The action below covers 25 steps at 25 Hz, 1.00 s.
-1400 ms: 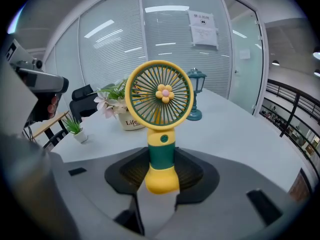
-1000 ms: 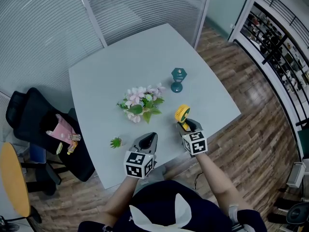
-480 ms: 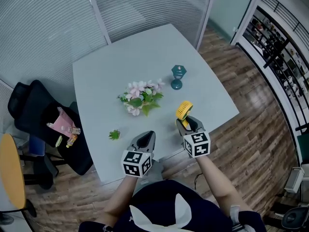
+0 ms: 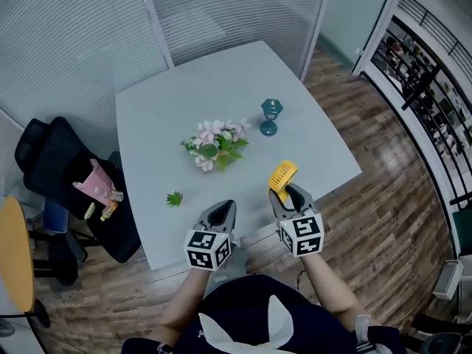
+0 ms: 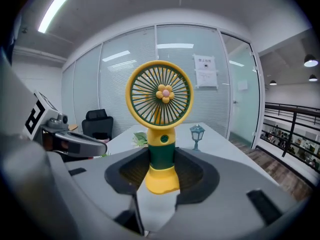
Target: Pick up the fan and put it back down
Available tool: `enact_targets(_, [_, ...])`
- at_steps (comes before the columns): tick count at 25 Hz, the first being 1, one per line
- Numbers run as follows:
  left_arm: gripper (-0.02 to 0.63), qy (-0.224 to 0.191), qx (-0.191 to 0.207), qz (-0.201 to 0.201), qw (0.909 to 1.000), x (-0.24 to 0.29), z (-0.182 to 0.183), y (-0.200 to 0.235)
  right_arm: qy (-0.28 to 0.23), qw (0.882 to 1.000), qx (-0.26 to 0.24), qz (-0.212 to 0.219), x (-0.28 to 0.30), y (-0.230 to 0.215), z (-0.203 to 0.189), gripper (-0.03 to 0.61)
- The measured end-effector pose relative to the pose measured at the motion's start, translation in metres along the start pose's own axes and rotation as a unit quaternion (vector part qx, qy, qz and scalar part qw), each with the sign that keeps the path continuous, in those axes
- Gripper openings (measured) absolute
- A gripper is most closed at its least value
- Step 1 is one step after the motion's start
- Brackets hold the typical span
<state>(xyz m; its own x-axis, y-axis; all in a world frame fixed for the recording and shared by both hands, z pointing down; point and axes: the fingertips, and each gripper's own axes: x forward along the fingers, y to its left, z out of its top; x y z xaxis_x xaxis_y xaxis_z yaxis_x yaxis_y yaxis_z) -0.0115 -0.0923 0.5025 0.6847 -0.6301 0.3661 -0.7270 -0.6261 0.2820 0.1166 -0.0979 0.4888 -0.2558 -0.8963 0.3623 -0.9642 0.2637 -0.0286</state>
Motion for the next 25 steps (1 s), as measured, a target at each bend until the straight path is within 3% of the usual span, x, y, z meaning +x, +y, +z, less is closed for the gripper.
enact_targets(13, [0.026,-0.006,0.004,-0.004,1.0000,-0.025,-0.015,-0.019,-0.034,0.999,0.022,0.009,-0.046,0.031,0.011,0.161])
enact_targets(25, [0.026,-0.004,0.006,0.001,1.0000,-0.039,-0.021,-0.019,-0.041,0.999,0.033,0.012,-0.054,0.040,0.014,0.161])
